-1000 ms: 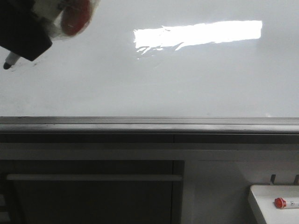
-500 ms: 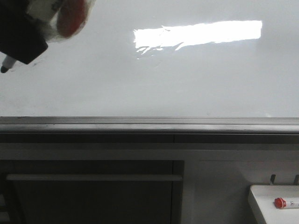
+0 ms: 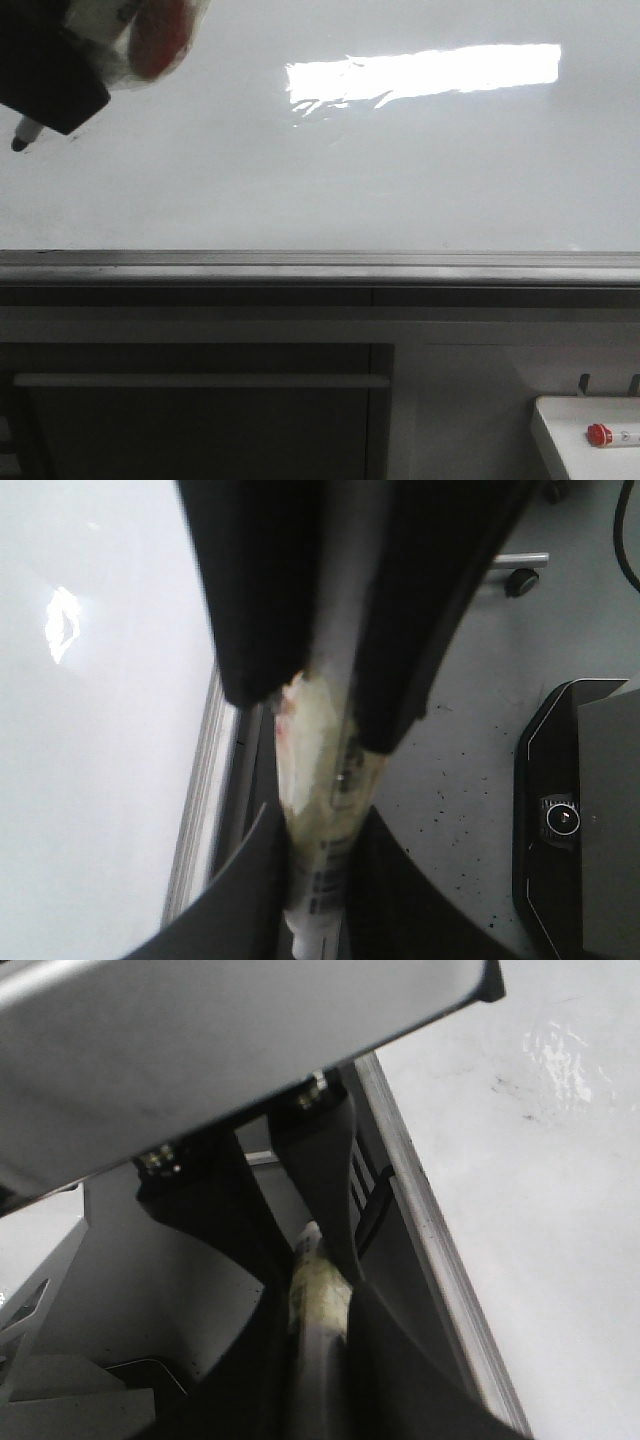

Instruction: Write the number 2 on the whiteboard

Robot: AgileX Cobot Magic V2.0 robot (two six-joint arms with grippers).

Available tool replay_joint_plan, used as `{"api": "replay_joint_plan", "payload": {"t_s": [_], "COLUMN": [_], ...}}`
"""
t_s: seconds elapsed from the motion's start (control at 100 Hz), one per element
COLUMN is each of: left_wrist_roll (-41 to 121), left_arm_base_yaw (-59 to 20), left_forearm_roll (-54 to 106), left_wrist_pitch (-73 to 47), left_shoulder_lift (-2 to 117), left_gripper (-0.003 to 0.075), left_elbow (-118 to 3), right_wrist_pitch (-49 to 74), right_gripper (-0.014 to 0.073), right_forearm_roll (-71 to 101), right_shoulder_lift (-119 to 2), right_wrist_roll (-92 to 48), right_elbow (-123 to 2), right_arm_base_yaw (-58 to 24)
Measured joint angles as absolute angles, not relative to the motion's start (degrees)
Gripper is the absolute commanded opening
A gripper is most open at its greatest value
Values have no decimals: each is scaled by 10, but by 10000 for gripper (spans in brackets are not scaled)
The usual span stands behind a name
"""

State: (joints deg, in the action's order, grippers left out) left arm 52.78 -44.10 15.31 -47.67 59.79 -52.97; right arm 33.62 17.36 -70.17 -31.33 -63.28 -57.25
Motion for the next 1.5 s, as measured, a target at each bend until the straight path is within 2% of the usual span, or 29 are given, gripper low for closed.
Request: {"api": "replay_joint_plan", "payload": {"t_s": [0.05,0.1,0.28,0.32,0.38,0.58,0.64,0.92,1.07,1.27,1.5], "left_wrist_roll": [528,528,494,485,474,418,384,94,13,-3,-4], "left_arm_base_yaw": [-441,-441,-441,-441,-441,-438,-430,-354,-318,-309,-309], "left_forearm_roll": [153,152,152,152,156,155,146,-61,-103,-79,-52], "left_wrist_pitch": [-472,-467,-436,-427,-411,-389,-383,-380,-346,-267,-252], "left_shoulder_lift": [598,597,577,566,548,461,426,259,189,151,151], "left_gripper": [-4,44,374,422,447,434,407,130,-20,-20,-20], "left_elbow": [-530,-530,-525,-525,-525,-526,-526,-448,-374,-302,-281], "right_wrist_pitch": [338,336,317,311,308,292,285,204,154,140,145], "right_gripper": [-67,-68,-68,-68,-68,-68,-68,-69,-74,-74,-74], "right_forearm_roll": [171,169,164,166,167,166,165,165,164,154,149], "right_shoulder_lift": [-702,-702,-702,-702,-702,-703,-703,-714,-737,-774,-830], "right_wrist_roll": [-313,-314,-315,-315,-315,-315,-315,-315,-315,-315,-315], "right_elbow": [-634,-635,-635,-635,-635,-635,-633,-617,-617,-635,-691], "right_arm_base_yaw": [-571,-571,-571,-571,-571,-571,-567,-451,-404,-400,-400]}}
